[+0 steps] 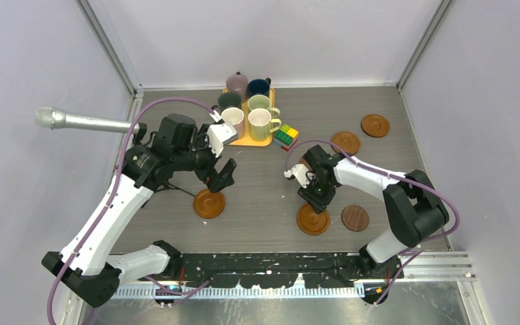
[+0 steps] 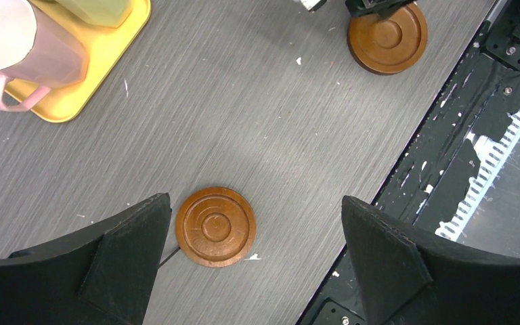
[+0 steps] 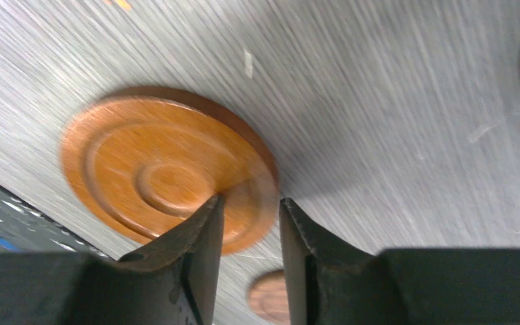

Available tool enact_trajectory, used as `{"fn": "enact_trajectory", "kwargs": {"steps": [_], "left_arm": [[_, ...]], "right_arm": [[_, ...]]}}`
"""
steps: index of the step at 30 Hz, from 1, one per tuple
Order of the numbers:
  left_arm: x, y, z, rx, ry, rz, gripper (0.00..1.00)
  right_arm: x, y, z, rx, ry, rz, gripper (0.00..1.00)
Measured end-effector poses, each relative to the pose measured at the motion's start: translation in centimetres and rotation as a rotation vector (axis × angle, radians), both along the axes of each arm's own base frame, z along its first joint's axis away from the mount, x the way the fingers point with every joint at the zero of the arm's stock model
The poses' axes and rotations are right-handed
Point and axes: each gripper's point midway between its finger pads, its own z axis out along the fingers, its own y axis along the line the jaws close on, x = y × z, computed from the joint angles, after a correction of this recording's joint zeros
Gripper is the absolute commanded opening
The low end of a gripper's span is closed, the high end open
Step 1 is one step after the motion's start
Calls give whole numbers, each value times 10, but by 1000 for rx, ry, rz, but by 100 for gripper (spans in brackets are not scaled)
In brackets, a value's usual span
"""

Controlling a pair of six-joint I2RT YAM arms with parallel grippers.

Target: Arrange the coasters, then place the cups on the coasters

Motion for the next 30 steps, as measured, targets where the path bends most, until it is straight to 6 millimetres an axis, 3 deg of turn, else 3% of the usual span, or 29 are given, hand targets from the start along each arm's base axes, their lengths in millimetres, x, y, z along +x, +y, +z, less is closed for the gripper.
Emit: {"fn": "enact_trajectory", "kwargs": {"steps": [2,13,20,26,30], "left_arm": [[1,1,0,3,-2,3,100],[1,2,-5,12,3,8,100],[1,2,-5,13,2,10,100],[1,2,-5,13,1,10,100],[1,2,-5,13,1,10,100]], "right_arm": [[2,-8,1,-4,-1,2,40],[-1,-98,2,-124,34,-62,39],[2,-122,3,-136,41,-96,39],[20,-143,6,-133,35,-187,40],[28,-168,-2,-134,67,-281,41]]}}
